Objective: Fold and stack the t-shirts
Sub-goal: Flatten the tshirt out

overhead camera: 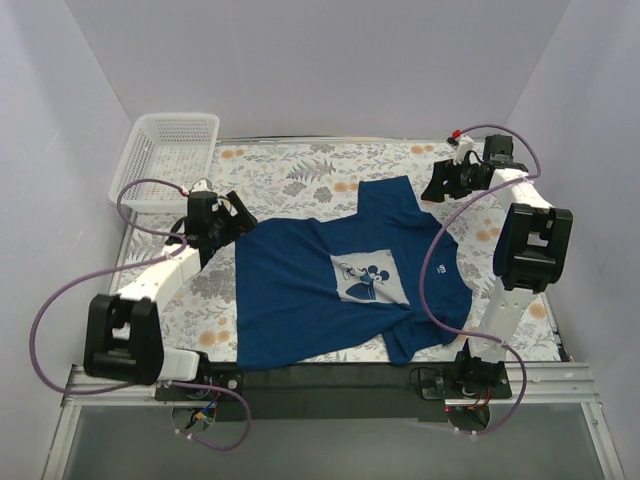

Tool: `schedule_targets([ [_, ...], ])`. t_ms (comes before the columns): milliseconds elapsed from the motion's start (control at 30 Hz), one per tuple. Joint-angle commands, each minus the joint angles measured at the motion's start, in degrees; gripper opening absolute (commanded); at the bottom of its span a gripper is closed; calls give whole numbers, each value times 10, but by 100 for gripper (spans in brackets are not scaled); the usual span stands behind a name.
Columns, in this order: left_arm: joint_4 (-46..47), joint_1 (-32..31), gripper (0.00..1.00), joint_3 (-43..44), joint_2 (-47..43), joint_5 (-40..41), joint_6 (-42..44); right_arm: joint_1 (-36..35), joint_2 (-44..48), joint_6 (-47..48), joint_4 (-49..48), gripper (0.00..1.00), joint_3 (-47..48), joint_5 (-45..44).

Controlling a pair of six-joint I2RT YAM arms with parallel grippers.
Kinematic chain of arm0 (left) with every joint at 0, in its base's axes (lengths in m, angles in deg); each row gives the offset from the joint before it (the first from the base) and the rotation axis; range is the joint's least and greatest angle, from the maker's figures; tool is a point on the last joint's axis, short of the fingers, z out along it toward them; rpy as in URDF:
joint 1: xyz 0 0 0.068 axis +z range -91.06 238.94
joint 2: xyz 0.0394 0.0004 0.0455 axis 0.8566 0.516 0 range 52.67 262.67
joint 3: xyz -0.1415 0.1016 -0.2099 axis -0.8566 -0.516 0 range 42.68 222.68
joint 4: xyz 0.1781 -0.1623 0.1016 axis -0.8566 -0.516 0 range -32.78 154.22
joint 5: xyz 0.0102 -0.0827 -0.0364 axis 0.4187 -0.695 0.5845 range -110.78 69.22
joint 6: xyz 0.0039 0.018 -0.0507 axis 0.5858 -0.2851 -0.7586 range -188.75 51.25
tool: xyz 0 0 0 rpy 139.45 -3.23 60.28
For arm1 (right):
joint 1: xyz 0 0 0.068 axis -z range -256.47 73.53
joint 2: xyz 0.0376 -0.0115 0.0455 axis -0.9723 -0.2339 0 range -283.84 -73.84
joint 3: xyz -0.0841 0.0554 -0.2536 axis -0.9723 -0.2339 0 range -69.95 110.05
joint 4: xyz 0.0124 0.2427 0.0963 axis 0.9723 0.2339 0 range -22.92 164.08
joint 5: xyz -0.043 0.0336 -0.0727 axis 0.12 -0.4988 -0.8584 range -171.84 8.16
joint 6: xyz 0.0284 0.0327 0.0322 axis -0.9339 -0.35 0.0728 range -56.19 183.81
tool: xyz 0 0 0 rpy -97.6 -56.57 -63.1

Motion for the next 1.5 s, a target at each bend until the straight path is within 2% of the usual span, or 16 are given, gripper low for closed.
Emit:
schedule_targets([
  [0,40,60,79,48,94,-153,53,-10,-46,-71,0,71,59,16],
  [167,30,66,76,93,195,-156,65,-25,-98,-63,11,70,75,-26],
  [367,7,66,65,141,259,-144,76,-26,-130,-76,13,64,74,0],
  [400,5,66,61,145,268,-144,78,-28,-136,-77,15,62,71,3],
  [433,3,66,50,154,283,-146,79,-28,-139,-78,17,60,70,9],
  [533,-1,65,27,166,307,-155,80,-29,-154,-85,22,50,74,19],
  [633,4,65,7,183,317,-158,82,-28,-169,-91,29,36,93,26],
  [667,9,65,4,192,318,-166,88,-28,-171,-92,29,27,98,27],
  [733,19,65,0,197,311,-168,95,-26,-174,-96,29,17,113,29],
  [767,28,65,0,199,297,-168,104,-24,-172,-98,30,2,118,30],
  [800,33,65,0,199,288,-173,111,-20,-168,-99,28,1,121,30],
  [933,47,65,0,174,229,-197,136,4,-144,-89,20,1,125,36],
  [1100,13,57,0,98,153,-272,128,42,-100,-51,3,1,62,75],
  [1300,-65,13,0,22,169,-297,104,47,-79,-7,2,1,-11,81],
  [1333,-69,11,10,10,169,-287,96,47,-79,-5,2,1,-14,77],
  [1467,-71,11,45,8,113,-137,84,49,-75,3,2,3,-21,67],
])
